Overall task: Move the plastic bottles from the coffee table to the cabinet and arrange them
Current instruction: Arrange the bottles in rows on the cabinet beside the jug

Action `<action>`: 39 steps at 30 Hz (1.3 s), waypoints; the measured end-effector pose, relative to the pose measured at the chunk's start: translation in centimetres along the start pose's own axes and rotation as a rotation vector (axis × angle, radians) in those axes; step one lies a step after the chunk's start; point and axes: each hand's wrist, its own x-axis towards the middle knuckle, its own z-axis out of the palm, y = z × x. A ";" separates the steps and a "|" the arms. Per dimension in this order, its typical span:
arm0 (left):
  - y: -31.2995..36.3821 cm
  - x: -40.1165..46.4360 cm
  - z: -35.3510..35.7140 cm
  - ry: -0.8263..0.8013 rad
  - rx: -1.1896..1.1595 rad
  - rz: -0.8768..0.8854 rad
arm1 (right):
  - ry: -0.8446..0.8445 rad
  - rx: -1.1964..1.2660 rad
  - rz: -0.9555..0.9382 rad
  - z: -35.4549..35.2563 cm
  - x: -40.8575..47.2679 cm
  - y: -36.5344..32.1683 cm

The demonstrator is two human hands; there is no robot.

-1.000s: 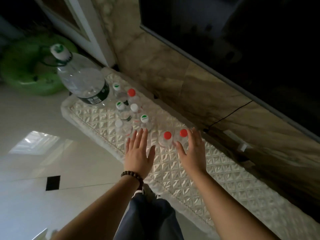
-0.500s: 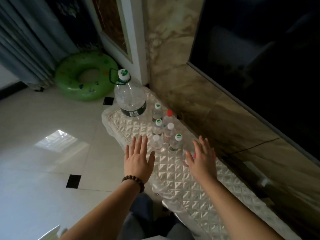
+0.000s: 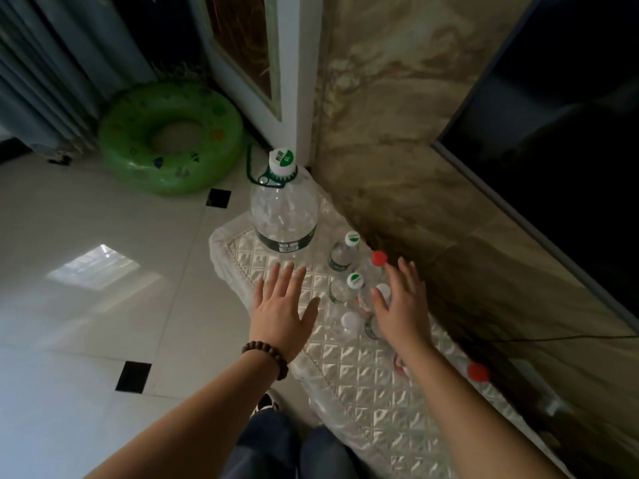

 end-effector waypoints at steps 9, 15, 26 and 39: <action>1.8 6.1 7.7 -0.044 -0.078 0.089 | -0.140 -0.070 -0.188 1.8 12.0 0.1; 2.4 8.6 11.0 -0.090 -0.114 0.100 | -0.313 -0.058 -0.272 3.5 14.4 0.9; 0.6 8.6 8.7 0.126 -0.347 -0.041 | -0.336 -0.104 -0.223 4.2 15.4 -0.2; -3.7 12.4 8.2 0.229 -0.462 -0.337 | -0.298 -0.054 -0.179 5.4 15.2 -0.1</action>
